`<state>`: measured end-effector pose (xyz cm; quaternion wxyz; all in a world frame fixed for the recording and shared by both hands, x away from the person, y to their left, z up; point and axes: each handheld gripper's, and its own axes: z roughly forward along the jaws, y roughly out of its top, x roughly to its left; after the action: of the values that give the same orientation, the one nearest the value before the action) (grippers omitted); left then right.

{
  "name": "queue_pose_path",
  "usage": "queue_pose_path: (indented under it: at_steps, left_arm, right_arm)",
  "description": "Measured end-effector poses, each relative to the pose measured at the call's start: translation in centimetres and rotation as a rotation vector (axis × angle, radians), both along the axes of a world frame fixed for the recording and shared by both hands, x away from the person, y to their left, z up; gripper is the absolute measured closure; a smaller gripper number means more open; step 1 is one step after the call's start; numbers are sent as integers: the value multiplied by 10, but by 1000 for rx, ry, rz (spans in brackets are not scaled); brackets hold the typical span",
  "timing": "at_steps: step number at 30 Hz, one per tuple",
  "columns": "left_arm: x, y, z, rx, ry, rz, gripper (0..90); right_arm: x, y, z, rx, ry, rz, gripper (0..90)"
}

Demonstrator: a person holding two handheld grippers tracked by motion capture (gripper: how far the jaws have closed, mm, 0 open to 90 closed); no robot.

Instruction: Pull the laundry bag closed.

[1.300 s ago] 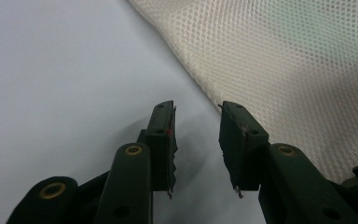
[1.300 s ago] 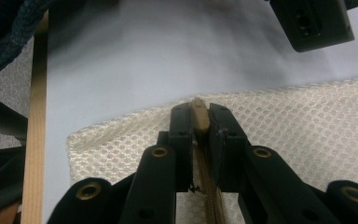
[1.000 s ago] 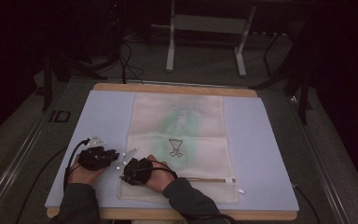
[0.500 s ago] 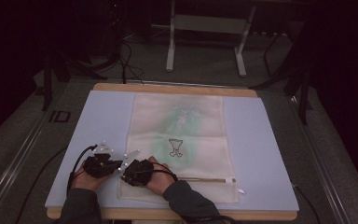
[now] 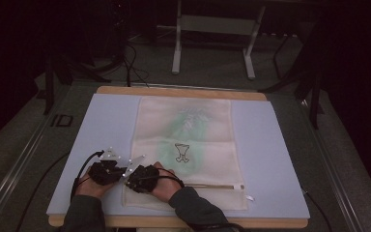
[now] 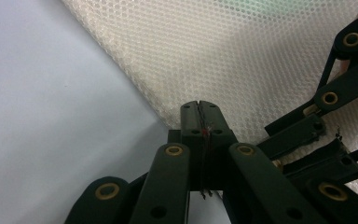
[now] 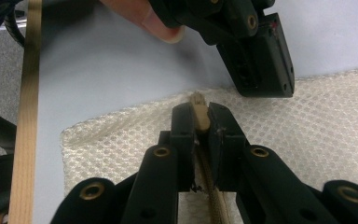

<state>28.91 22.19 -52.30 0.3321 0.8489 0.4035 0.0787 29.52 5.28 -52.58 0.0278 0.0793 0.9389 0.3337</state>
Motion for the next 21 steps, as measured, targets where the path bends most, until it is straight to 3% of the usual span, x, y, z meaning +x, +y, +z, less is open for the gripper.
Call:
queue_pose_path:
  at_steps: [4,11,18,21]
  left_arm:
    - [0,-1,0,13,2,-1,893]
    - [-1,-2,2,-1,4,-13,892]
    - [-1,-4,0,8,39,-12,894]
    - [1,-1,-1,-24,91,13,895]
  right_arm:
    - [0,0,0,-2,2,-1,818]
    - [0,0,0,-1,0,0,818]
    - [-1,0,0,-1,-6,-3,818]
    - [-1,0,0,-2,-7,-2,819]
